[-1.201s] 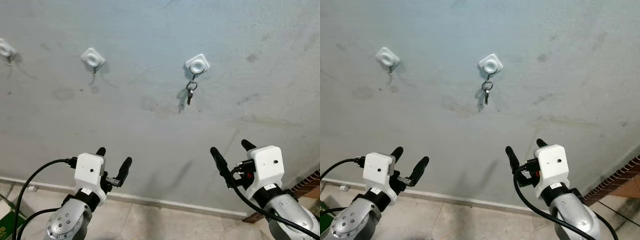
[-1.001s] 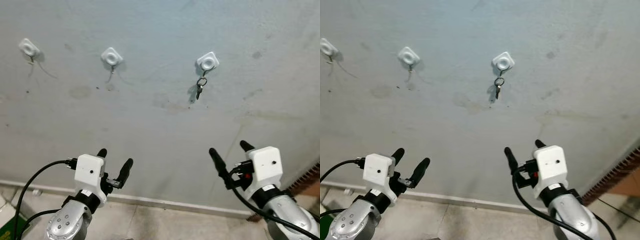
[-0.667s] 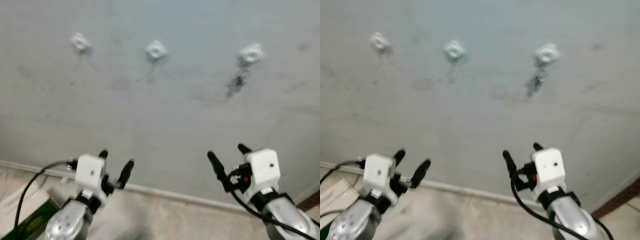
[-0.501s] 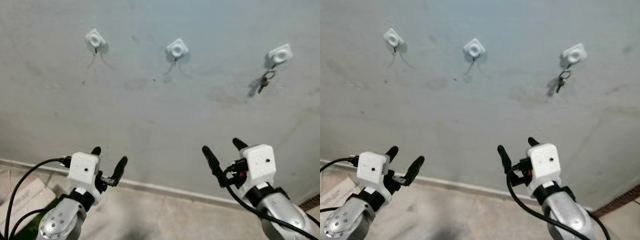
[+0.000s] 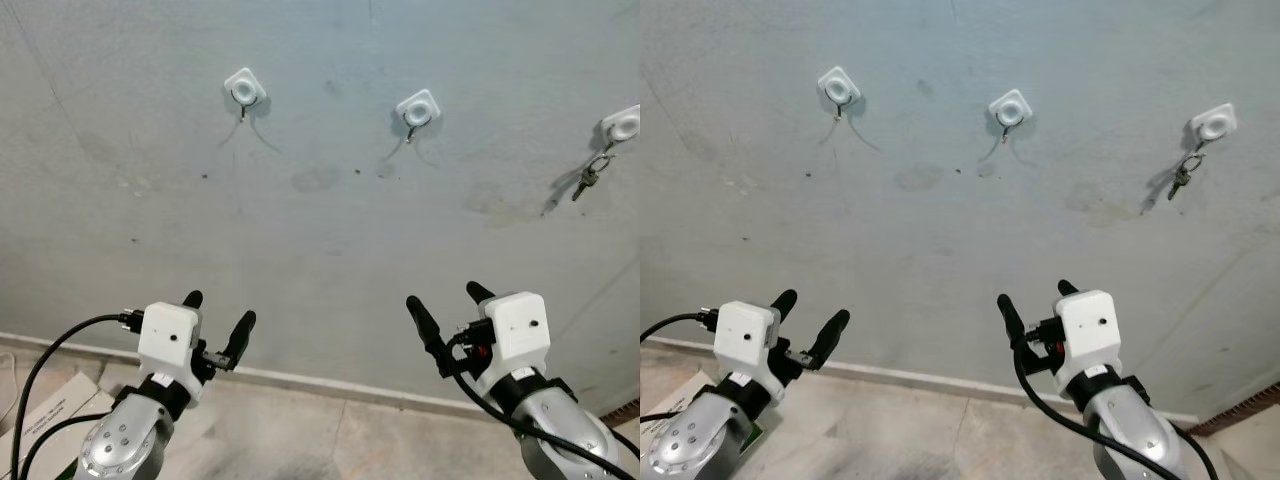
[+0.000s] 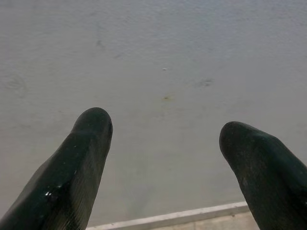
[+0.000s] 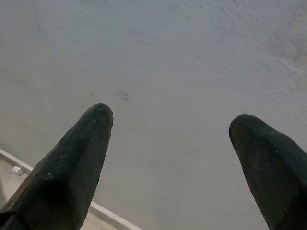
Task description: Hang keys on a hook
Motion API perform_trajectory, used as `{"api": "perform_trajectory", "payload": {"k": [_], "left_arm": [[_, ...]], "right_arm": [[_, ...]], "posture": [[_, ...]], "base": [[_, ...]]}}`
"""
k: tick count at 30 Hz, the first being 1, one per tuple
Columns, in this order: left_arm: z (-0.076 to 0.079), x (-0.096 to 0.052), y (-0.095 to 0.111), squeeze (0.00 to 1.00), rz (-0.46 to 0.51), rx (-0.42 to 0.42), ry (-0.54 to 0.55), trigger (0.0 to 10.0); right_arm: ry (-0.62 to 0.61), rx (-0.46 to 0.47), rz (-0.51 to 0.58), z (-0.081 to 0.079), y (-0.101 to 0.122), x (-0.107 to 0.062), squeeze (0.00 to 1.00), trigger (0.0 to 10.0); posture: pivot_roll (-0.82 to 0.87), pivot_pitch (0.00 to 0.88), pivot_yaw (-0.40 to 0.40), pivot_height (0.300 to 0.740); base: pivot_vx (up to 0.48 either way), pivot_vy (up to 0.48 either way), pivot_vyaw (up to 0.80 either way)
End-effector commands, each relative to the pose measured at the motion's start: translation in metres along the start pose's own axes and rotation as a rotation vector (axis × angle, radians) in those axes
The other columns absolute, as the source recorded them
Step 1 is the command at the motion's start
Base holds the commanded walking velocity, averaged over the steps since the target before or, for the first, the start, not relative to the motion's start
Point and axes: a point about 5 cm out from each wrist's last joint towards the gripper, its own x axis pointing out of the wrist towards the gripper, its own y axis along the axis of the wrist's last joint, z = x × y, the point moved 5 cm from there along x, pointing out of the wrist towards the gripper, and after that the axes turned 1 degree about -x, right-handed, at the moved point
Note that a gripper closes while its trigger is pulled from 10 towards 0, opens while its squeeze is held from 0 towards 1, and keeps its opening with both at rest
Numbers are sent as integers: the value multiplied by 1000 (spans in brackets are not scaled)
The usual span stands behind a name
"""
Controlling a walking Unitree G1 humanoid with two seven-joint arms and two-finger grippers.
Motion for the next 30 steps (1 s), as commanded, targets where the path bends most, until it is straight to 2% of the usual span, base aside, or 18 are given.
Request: {"api": "perform_trajectory", "payload": {"k": [1, 30], "left_arm": [[3, 0, -1, 0, -8, -1, -16, 10000], [6, -2, -4, 0, -25, -16, -33, 10000]], "right_arm": [[-20, 1, -10, 6, -1, -2, 0, 10000], [-10, 16, -23, 5, -4, 2, 0, 10000]], "posture": [[-31, 72, 24, 740], [-23, 65, 20, 740]], "base": [[0, 0, 0], [0, 0, 0]]}}
